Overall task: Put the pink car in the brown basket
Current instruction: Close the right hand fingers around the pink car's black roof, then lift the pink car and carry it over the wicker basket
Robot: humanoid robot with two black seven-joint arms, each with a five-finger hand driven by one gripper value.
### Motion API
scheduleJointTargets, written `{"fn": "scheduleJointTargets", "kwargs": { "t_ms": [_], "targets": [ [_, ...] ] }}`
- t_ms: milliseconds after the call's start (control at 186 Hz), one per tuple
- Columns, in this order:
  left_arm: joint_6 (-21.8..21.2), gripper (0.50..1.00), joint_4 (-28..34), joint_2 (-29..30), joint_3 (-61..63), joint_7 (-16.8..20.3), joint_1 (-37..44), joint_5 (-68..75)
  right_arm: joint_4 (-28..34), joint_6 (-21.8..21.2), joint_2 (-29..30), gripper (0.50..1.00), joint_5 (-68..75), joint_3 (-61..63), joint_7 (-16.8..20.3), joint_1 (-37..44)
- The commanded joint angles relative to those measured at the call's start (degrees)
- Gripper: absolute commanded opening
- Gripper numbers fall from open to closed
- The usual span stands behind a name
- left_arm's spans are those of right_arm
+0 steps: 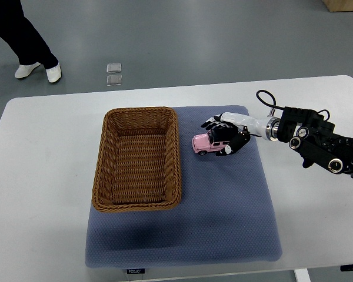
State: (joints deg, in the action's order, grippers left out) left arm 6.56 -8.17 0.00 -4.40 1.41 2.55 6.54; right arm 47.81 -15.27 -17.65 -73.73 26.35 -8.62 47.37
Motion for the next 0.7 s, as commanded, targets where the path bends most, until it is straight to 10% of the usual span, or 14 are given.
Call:
{"fn": "scheduleJointTargets", "kwargs": {
  "t_ms": [0,221,695],
  "targets": [
    [0.0,1.000,0.0,0.0,-0.1,0.0,0.0,0.0,0.0,1.0,0.0,0.701,0.0,-0.9,-0.2,-0.1],
    [0.0,1.000,0.0,0.0,0.0,0.0,0.0,0.0,0.0,2.4,-0.5,0.503,0.0,-2.2,-0.6,0.1],
    [0.0,1.000,-0.1,0.0,0.0,0.0,0.0,0.0,1.1,2.3,-3.7,0.500,0.6,-2.0,-2.4,3.8]
  ]
}}
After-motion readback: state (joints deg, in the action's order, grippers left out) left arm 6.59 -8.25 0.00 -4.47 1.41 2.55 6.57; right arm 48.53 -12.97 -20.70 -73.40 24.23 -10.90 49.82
